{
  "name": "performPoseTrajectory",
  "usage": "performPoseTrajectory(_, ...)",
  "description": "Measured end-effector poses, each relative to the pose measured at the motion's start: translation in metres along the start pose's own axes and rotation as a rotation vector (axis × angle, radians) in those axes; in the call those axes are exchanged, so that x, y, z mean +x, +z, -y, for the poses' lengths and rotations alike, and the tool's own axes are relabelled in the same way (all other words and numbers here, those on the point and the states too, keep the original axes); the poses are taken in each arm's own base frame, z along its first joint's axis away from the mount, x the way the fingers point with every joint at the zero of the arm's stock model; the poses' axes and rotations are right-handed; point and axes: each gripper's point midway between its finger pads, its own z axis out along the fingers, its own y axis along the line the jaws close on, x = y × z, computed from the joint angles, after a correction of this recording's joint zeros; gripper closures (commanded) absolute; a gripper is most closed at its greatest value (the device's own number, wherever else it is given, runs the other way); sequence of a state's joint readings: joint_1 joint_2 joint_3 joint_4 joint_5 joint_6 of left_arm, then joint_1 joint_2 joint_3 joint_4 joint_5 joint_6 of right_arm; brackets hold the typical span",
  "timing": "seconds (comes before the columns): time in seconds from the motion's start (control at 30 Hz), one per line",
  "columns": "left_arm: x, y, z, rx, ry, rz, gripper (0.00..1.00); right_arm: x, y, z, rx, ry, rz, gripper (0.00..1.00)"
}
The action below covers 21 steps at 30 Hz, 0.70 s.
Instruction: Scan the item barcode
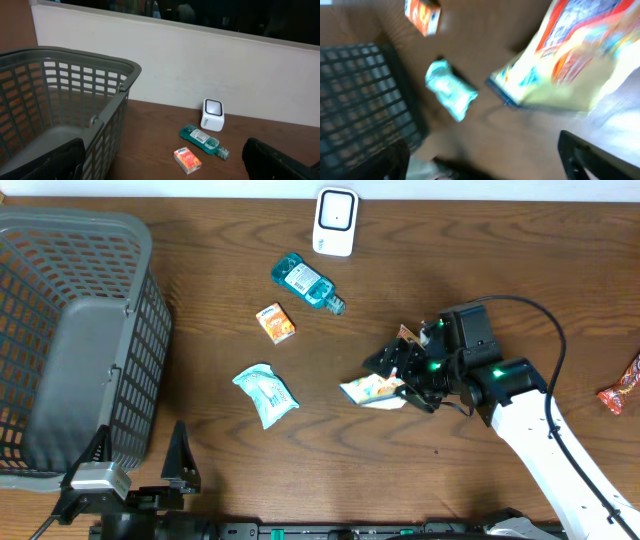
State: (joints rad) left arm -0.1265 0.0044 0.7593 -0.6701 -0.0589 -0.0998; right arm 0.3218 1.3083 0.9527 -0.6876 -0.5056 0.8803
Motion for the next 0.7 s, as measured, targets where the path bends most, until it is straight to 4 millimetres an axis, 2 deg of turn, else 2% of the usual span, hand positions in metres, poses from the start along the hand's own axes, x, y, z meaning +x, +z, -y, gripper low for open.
performPoseTrajectory(0.07,0.0,0.0,0.0,0.0,0.0,0.0,0.02,-0.011,0.0,0.002,0.021,-0.101,0.056,0.01)
performPoseTrajectory(0.17,0.0,0.0,0.0,0.0,0.0,0.0,0.02,-0.018,-0.001,0.006,0.049,-0.138,0.091,0.01)
performPoseTrajectory(0.3,0.0,0.0,0.0,0.0,0.0,0.0,0.02,-0.032,-0.002,0.001,0.056,-0.271,0.159,0.01)
performPoseTrajectory(0.43,0.0,0.0,0.0,0.0,0.0,-0.001,0.02,-0.036,-0.001,0.004,0.106,-0.447,0.182,0.01)
performPoseTrajectory(0.53,0.0,0.0,0.0,0.0,0.0,-0.001,0.02,-0.037,0.002,0.014,0.151,-0.454,0.171,0.01)
performPoseTrajectory(0.63,0.0,0.0,0.0,0.0,0.0,0.0,0.02,-0.031,0.006,0.029,0.203,-0.402,0.13,0.22)
performPoseTrajectory(0.7,0.0,0.0,0.0,0.0,0.0,0.0,0.02,-0.028,0.008,0.038,0.232,-0.369,0.105,0.27)
